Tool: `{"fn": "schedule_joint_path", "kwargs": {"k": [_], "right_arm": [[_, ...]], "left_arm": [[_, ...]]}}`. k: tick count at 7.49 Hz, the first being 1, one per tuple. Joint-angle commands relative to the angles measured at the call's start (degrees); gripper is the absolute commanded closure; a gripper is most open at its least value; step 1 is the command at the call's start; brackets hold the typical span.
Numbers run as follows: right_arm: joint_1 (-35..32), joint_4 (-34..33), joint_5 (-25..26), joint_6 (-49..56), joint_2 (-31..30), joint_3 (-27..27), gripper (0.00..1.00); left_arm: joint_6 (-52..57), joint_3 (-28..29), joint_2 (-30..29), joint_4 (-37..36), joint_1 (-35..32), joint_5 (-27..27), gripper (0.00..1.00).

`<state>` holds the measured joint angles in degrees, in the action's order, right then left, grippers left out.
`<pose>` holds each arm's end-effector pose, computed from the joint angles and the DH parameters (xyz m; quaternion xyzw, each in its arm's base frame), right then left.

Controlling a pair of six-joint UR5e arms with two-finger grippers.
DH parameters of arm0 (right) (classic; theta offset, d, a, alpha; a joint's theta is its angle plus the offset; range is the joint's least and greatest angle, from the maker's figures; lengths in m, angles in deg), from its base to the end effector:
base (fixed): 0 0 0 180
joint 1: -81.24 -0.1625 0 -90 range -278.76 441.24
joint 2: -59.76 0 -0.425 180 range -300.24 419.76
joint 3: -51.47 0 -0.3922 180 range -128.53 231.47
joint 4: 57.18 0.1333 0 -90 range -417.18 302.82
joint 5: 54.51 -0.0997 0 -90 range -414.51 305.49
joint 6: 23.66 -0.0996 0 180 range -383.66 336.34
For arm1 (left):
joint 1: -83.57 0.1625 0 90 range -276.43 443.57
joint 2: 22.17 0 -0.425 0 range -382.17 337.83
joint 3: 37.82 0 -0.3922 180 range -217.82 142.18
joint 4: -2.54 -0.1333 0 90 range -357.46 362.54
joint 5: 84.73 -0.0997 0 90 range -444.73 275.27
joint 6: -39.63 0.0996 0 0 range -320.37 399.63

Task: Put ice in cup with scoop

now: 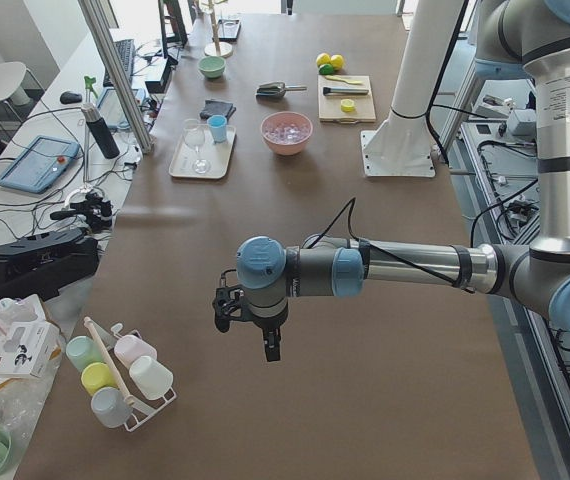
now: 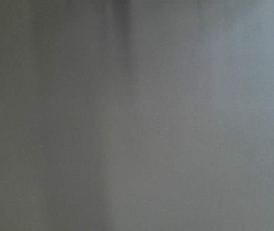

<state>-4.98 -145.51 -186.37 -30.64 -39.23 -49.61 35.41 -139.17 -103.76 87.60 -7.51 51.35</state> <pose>0.0384 -0.4333 0.6355 -0.0030 -0.3583 0.0144 0.9335 -0.0696 -0.4255 0.6353 -0.0268 0.3907 -0.0494 0.9188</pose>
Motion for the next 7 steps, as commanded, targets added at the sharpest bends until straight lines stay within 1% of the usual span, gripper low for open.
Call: {"fn": "schedule_joint_path", "kwargs": {"k": [1, 3, 5, 6, 7], "right_arm": [[0.0, -0.1, 0.1, -0.5, 0.4, -1.1, 0.00], [0.4, -0.4, -0.5, -2.4, 0.5, -3.5, 0.00], [6.9, -0.2, -0.9, -11.8, 0.8, -7.1, 0.00], [10.1, -0.1, -0.9, -16.1, 1.4, -8.8, 0.00], [13.1, -0.1, -0.9, -21.0, 2.5, -10.3, 0.00]], "left_arm": [[0.1, -0.2, -0.1, 0.5, 0.5, 3.6, 0.02], [0.1, -0.7, -1.6, 1.2, 2.4, 3.8, 0.02], [0.3, -2.0, -4.8, 1.1, 6.8, 3.1, 0.02], [0.5, -2.4, -5.9, 2.2, 6.9, 3.1, 0.02], [0.4, -2.2, -6.0, 6.2, 7.7, 3.1, 0.02]]}}
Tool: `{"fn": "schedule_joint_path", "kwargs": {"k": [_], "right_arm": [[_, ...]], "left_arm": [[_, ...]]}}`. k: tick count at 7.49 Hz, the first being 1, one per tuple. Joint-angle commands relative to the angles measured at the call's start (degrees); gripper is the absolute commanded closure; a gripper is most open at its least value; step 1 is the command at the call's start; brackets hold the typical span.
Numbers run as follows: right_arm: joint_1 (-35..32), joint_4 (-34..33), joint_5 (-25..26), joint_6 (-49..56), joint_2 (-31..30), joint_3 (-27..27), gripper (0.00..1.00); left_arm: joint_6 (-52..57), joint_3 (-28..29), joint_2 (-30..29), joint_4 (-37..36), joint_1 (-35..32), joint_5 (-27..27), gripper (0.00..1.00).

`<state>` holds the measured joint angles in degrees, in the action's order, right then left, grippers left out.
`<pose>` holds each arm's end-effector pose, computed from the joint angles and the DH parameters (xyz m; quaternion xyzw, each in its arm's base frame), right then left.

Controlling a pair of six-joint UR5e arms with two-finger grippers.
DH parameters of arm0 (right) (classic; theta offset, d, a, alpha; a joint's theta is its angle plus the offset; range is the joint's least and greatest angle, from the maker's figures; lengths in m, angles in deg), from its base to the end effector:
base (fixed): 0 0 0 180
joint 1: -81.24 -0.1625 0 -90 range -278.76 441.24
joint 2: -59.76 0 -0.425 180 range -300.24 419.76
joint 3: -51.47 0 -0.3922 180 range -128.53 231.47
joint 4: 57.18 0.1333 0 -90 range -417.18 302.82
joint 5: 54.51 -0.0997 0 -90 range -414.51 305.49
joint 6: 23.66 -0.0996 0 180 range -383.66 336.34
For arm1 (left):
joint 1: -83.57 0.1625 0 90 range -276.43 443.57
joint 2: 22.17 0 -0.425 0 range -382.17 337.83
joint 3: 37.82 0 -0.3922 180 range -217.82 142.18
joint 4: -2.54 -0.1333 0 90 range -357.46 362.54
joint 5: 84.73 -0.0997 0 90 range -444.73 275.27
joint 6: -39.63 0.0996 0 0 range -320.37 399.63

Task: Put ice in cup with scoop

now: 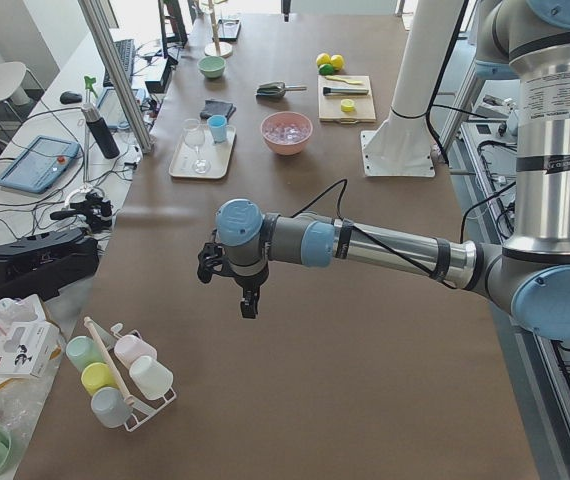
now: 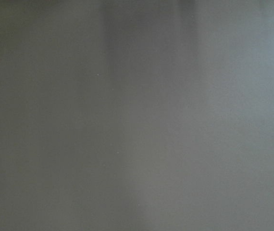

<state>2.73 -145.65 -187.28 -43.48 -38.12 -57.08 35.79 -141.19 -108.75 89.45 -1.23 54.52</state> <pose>-0.0233 -0.4443 0.5613 -0.0026 -0.3758 0.0286 0.9262 -0.0152 -0.4710 0.5716 0.0214 0.4189 0.0357 0.9071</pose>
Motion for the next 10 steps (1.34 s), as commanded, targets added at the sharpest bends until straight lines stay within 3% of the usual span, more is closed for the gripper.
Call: {"fn": "schedule_joint_path", "kwargs": {"k": [1, 5, 6, 8, 10], "right_arm": [[8.4, 0.1, 0.0, -13.0, 2.9, -3.6, 0.00], [22.6, 0.1, 2.0, -31.2, 11.6, -3.9, 0.00], [27.1, 0.1, 4.6, -35.1, 12.2, -3.9, 0.00], [33.7, 5.1, 9.1, -41.9, 13.1, -2.6, 0.00], [36.8, 8.4, 11.7, -45.5, 14.3, 0.5, 0.01]], "left_arm": [[0.0, -0.3, -1.0, 8.7, 2.5, 0.1, 0.02], [-0.1, -1.4, -1.0, 18.4, 9.7, -0.3, 0.02], [-0.2, -5.8, -0.4, 19.2, 12.7, -3.9, 0.02], [0.2, -9.1, 1.7, 19.4, 17.7, -5.2, 0.02], [0.1, -13.6, 1.9, 22.1, 27.4, -18.2, 0.02]]}}
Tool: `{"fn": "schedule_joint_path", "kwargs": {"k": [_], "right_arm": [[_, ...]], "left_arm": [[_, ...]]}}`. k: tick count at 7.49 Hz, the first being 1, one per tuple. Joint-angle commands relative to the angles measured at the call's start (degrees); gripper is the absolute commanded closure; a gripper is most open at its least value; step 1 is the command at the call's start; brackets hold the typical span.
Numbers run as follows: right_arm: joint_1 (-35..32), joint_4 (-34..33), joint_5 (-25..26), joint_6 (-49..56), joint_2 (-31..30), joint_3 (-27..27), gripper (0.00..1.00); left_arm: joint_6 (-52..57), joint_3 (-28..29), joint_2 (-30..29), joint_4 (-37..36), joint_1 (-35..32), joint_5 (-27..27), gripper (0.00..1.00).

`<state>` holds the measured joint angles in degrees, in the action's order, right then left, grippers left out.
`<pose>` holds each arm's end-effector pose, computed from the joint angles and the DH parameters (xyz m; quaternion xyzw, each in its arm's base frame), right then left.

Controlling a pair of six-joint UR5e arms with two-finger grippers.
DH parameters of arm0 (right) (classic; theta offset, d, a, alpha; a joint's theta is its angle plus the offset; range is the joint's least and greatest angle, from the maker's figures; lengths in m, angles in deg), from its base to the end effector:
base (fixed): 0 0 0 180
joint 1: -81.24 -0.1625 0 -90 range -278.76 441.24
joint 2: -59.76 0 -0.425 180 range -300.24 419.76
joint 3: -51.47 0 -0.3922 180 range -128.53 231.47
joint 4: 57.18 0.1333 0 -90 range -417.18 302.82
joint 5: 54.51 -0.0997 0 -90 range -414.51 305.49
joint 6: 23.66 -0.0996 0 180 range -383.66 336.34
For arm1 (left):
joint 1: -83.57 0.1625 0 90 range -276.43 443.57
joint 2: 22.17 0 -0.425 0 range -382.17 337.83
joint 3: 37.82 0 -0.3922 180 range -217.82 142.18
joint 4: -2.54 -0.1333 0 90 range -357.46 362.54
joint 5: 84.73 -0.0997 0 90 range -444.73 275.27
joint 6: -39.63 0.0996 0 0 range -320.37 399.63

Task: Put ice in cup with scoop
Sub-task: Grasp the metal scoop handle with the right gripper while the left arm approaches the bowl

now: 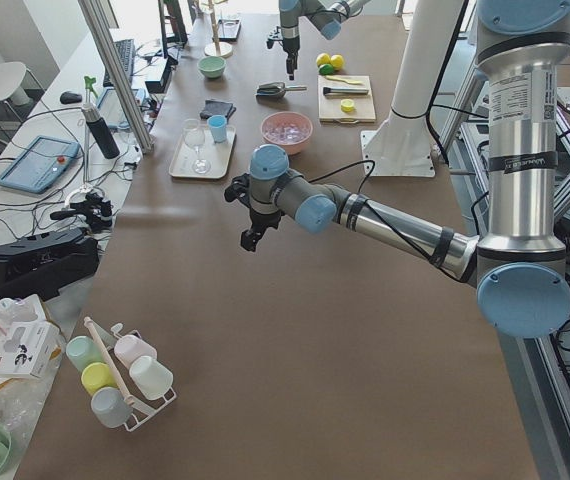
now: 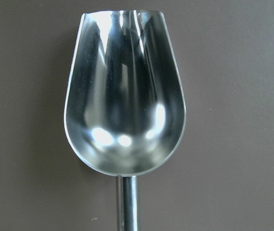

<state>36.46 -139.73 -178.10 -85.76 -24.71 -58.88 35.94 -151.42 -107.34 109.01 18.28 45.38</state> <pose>-0.3159 -0.4237 0.4289 -0.0603 -0.3852 0.0526 0.9194 0.1299 -0.4476 0.4645 0.1955 0.3866 0.2654 0.8613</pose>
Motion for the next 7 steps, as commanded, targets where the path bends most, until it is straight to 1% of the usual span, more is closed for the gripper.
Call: {"fn": "schedule_joint_path", "kwargs": {"k": [1, 3, 4, 5, 7], "right_arm": [[4.8, 2.5, 4.5, -4.5, 1.0, 2.3, 0.01], [6.8, 2.5, 5.4, -4.7, 0.9, 2.4, 0.02], [7.8, 2.6, 6.3, -4.6, 0.9, 2.6, 0.04], [8.6, 3.4, 6.8, -4.7, 0.9, 3.4, 0.06], [9.4, 8.3, 6.8, -6.5, 0.7, 5.9, 0.08]], "left_arm": [[-0.1, -3.4, 0.4, 4.3, 9.6, -9.5, 0.02], [-0.1, -3.7, 0.0, 7.3, 14.9, -10.0, 0.02], [-0.1, -4.1, 0.0, 9.5, 18.2, -11.9, 0.02], [-0.1, -4.2, 0.0, 11.4, 18.4, -12.2, 0.02], [-0.1, -3.9, 0.2, 13.8, 18.2, -12.9, 0.02]]}}
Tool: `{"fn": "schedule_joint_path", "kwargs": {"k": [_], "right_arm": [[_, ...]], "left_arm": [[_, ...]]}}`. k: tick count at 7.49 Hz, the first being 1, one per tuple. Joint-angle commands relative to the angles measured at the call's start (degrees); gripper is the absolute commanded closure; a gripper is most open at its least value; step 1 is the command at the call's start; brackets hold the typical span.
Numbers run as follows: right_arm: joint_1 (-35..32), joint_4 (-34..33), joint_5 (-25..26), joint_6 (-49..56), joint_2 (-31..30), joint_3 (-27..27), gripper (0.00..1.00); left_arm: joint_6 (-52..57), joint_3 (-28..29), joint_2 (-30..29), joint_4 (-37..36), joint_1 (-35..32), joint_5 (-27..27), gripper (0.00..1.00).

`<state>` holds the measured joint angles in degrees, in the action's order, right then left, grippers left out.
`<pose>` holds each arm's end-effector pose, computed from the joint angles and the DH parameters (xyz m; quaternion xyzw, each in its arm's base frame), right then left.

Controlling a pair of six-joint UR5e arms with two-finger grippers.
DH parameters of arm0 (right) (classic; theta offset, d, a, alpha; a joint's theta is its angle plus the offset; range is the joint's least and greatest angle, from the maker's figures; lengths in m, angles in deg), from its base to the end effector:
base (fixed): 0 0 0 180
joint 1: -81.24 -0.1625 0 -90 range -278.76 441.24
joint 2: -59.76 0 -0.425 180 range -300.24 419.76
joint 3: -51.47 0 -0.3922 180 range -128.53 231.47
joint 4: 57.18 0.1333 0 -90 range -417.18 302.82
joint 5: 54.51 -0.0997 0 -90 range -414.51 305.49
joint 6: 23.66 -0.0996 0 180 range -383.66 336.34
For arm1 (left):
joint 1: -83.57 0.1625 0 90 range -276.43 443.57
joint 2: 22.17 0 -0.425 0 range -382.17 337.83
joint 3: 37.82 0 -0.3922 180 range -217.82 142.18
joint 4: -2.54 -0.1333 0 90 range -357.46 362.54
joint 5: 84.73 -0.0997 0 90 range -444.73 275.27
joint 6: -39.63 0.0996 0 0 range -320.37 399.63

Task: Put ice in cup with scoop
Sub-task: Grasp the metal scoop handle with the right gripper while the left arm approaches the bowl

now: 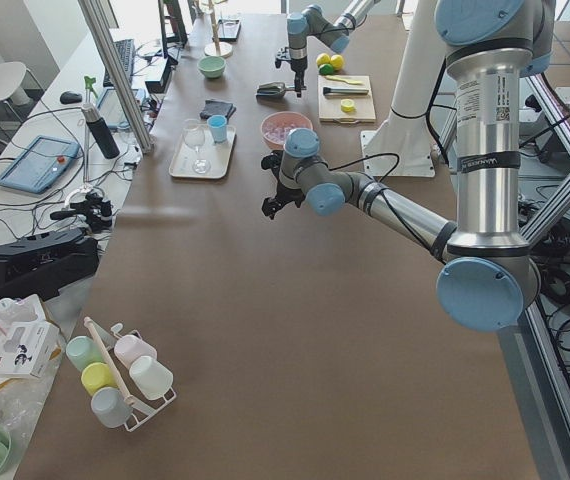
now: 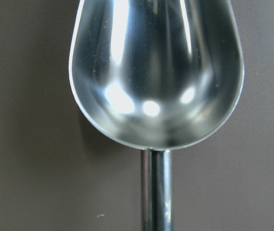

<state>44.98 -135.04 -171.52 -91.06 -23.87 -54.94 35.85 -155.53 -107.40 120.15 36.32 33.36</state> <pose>-0.3844 -0.3912 0.4487 -0.0507 -0.3636 0.0407 0.9293 0.2468 -0.3943 0.4120 0.2938 0.3652 0.3903 0.7924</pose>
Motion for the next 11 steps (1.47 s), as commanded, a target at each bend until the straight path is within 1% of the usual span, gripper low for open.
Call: {"fn": "schedule_joint_path", "kwargs": {"k": [1, 2, 3, 4, 5, 6, 7, 8, 9, 10, 11], "right_arm": [[1.1, 4.0, 0.2, -1.2, -0.1, 2.1, 0.12], [1.1, 4.0, 0.1, -1.2, -0.1, 2.1, 0.23], [1.1, 4.0, 0.1, -1.2, -0.1, 2.1, 0.42], [1.0, 4.0, 0.1, -1.1, -0.1, 2.0, 0.64], [1.1, 4.0, -0.1, -0.5, -0.2, 1.8, 0.84], [1.0, 4.0, -0.5, -0.4, -0.1, 1.6, 1.00], [1.0, 3.9, -0.8, -0.1, -0.2, 1.1, 1.00], [1.0, 3.9, -1.0, 0.3, -0.6, 0.4, 1.00], [0.9, 3.2, -1.0, 0.8, -0.7, -0.4, 1.00], [0.5, 3.2, -1.2, 1.6, -0.7, -0.6, 1.00], [0.0, 3.2, -1.2, 2.9, -1.4, -1.4, 1.00]], "left_arm": [[0.2, 0.4, 0.7, 7.2, 0.6, -0.7, 0.02], [0.2, -0.3, 0.1, 8.6, 5.3, -0.4, 0.02], [0.3, -0.8, -0.3, 10.3, 8.8, -1.0, 0.02], [0.3, -0.6, -0.3, 12.2, 10.7, -1.3, 0.02], [0.4, 0.6, -1.6, 15.8, 13.5, -4.7, 0.02], [0.4, 2.4, -2.9, 18.4, 14.9, -9.0, 0.02], [0.4, 4.7, -5.0, 20.4, 16.4, -10.8, 0.02], [0.3, 8.7, -7.6, 24.0, 17.4, -11.3, 0.02], [0.2, 11.0, -10.0, 25.1, 17.8, -11.3, 0.02], [0.2, 12.0, -11.1, 25.2, 18.7, -11.0, 0.02], [-0.1, 13.3, -12.5, 25.1, 18.9, -9.5, 0.02]]}}
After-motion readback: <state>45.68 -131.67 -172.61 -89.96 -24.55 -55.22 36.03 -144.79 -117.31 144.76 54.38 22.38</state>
